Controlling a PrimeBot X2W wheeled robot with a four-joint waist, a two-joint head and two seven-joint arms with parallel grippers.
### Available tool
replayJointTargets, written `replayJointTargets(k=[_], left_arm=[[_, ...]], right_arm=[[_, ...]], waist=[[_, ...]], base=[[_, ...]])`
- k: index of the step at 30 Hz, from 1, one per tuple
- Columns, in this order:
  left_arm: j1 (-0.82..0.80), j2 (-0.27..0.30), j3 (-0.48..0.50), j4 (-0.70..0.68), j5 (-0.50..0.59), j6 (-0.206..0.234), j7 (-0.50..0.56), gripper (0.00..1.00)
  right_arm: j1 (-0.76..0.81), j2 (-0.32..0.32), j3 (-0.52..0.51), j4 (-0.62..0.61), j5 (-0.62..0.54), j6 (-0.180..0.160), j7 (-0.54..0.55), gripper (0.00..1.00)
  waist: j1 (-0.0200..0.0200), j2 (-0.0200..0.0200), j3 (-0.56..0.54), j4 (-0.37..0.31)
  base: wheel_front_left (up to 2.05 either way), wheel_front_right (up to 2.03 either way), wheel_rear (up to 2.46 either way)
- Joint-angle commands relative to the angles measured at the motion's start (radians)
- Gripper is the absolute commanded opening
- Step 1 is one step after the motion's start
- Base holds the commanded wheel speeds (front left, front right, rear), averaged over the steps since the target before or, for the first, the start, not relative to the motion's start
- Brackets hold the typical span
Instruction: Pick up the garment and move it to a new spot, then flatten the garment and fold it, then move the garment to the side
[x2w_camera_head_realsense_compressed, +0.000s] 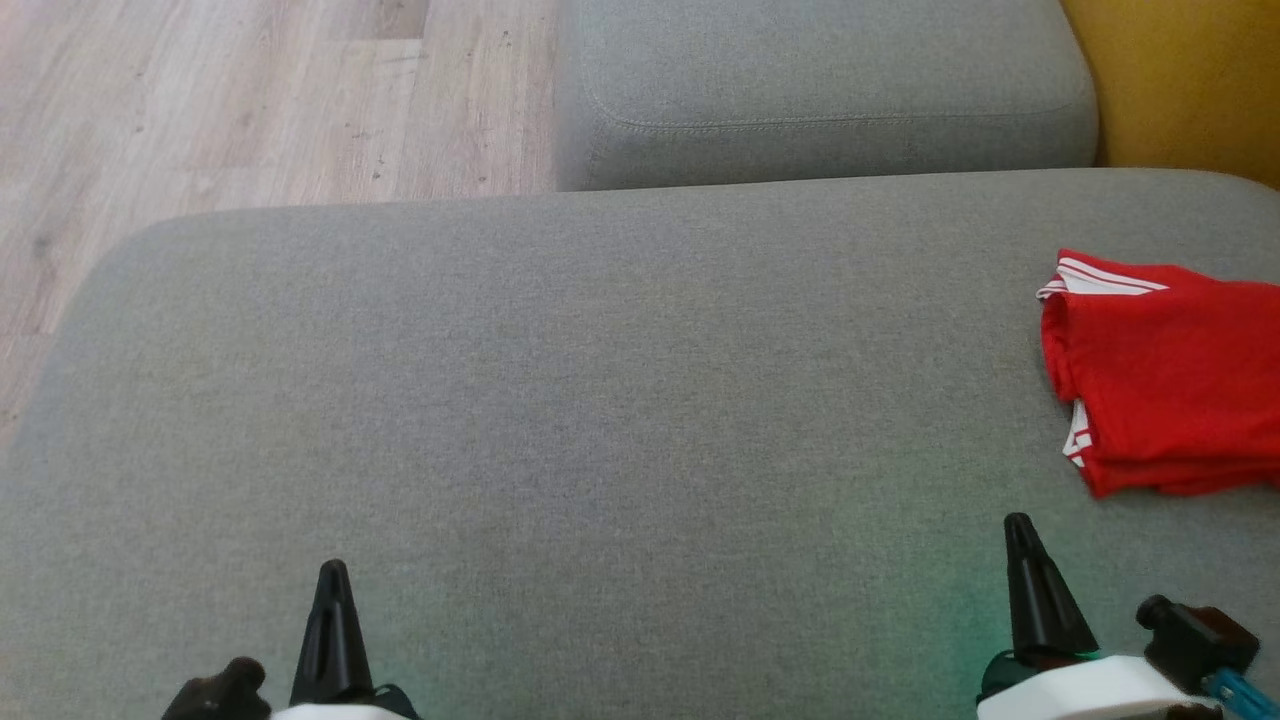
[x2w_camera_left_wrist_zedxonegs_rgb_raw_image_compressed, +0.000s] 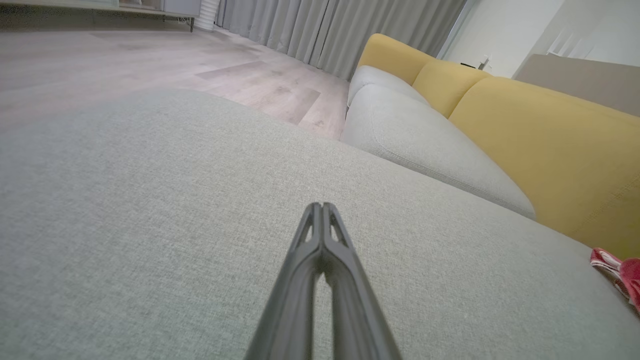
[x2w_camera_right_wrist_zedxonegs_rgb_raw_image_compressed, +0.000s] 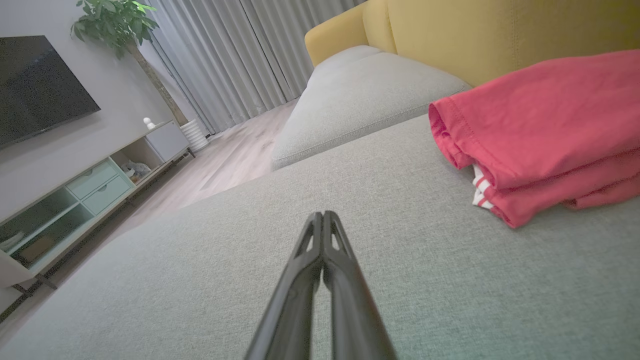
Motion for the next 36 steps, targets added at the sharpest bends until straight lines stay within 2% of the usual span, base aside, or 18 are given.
replayJointTargets(k=[1, 36], left_arm=[[-0.045, 0.013, 0.02, -0.022, -0.037, -0.008, 0.006, 0.0], [-0.12, 0.022, 0.084, 0.001, -0.459, -0.069, 0.098, 0.0]], right_arm=[[-0.047, -0.019, -0.004, -0.026, 0.042, 0.0, 0.006, 0.0], [-0.128, -0.03, -0.046, 0.004, 0.491, 0.0, 0.096, 0.0]], waist=[[-0.0001, 0.0, 0.0, -0.001], [-0.0001, 0.0, 0.008, -0.015]], base=[[0.0, 0.0, 0.0], [0.0, 0.0, 0.0]])
